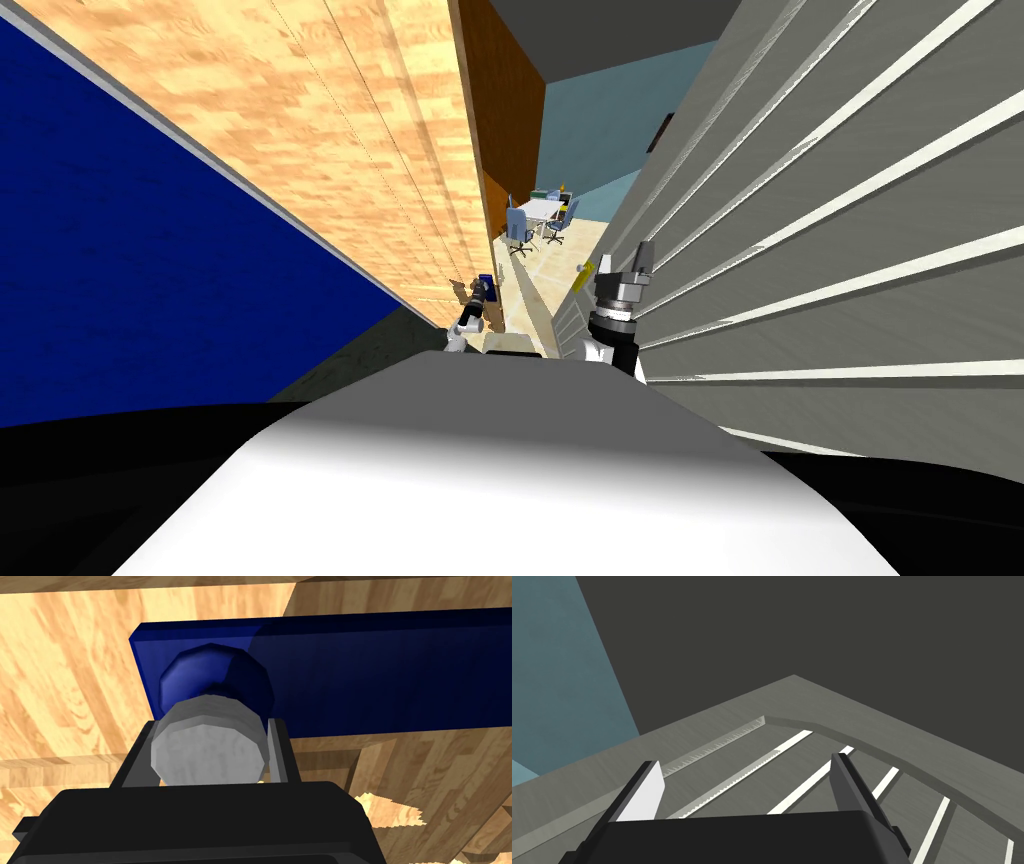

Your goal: Push the door open

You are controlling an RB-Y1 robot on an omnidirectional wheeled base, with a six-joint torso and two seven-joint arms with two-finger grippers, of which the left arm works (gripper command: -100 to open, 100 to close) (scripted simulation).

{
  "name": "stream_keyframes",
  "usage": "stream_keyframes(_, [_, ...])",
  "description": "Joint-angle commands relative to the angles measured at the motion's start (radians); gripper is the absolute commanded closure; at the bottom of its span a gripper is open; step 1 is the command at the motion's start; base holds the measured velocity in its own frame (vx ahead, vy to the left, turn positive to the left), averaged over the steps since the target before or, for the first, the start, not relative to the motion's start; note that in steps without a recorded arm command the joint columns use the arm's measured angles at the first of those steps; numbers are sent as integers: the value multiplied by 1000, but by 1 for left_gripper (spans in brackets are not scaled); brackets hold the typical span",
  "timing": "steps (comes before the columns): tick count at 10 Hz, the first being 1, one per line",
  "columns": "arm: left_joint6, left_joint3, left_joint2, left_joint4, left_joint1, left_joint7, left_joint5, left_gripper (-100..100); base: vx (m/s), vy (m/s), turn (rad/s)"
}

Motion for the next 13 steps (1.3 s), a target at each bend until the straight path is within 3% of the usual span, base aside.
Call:
stream_keyframes(1, [-7, 9, 21, 2, -8, -21, 18, 100, 129, 106, 119])
stream_keyframes(3, [-13, 12, 39, 14, -19, -48, 44, 100, 117, 123, 146])
stream_keyframes(4, [-6, -3, 33, 2, -9, -35, 37, -100, -84, 40, 14])
stream_keyframes(8, [3, -20, 24, -10, -4, -29, 41, -100, -218, -53, -15])
stream_keyframes(11, [15, -43, -5, -25, 1, -21, 45, -100, -263, -29, -15])
stream_keyframes(13, [11, -35, 11, -20, -2, -23, 44, -100, -18, -25, -20])
